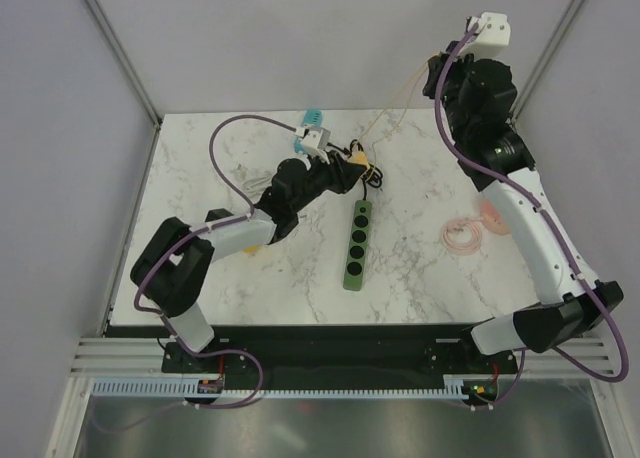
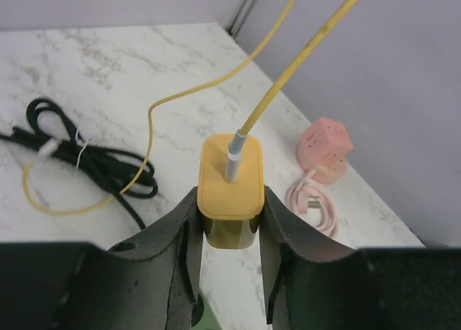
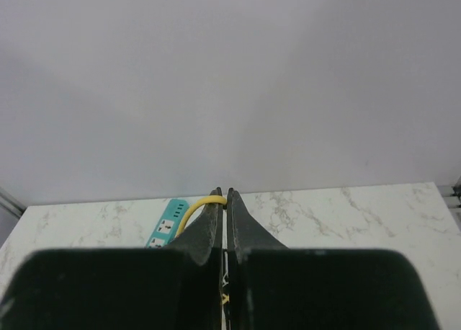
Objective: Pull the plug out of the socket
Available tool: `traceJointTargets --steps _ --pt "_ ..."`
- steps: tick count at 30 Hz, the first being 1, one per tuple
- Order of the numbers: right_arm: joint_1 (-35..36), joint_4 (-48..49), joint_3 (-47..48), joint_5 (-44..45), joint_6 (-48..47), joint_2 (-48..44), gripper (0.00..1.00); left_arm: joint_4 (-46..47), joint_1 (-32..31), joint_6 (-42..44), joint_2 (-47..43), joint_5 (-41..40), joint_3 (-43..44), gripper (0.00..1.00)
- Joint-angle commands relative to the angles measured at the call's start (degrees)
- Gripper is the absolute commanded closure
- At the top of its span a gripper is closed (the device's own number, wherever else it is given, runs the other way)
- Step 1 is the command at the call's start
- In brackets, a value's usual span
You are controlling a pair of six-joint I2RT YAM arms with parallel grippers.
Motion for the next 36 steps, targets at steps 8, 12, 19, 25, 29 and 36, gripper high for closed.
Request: traceJointTargets --steps 8,12,19,25,29,36 --pt "-0.9 1.4 26.3 3.8 -6.8 0.7 1.0 -15.0 -3.3 1.7 -4.0 1.3 11.5 0.98" --pt "-0.9 -3.4 42.3 2.7 -7.8 6.2 1.0 -16.0 -4.3 1.2 -4.7 1.1 14.4 0.98" --pt "-0.9 0.0 40.7 2.8 -7.6 5.1 1.0 -18.7 -5.6 1.8 -3.5 1.0 17.4 0.98" --pt "-0.9 2.5 45.3 2.7 -9.9 4.8 1.0 -18.7 -5.6 1.0 -2.0 1.8 18.8 0.98" --pt "-1.0 10.1 46.9 -0.4 -12.2 3.8 1.0 -19.4 -6.3 0.5 -0.8 2.2 21.7 0.98" --pt "-0.9 12.3 41.9 -0.3 -11.7 0.1 1.0 -19.9 -8.3 0.5 -1.3 1.1 22.2 0.98"
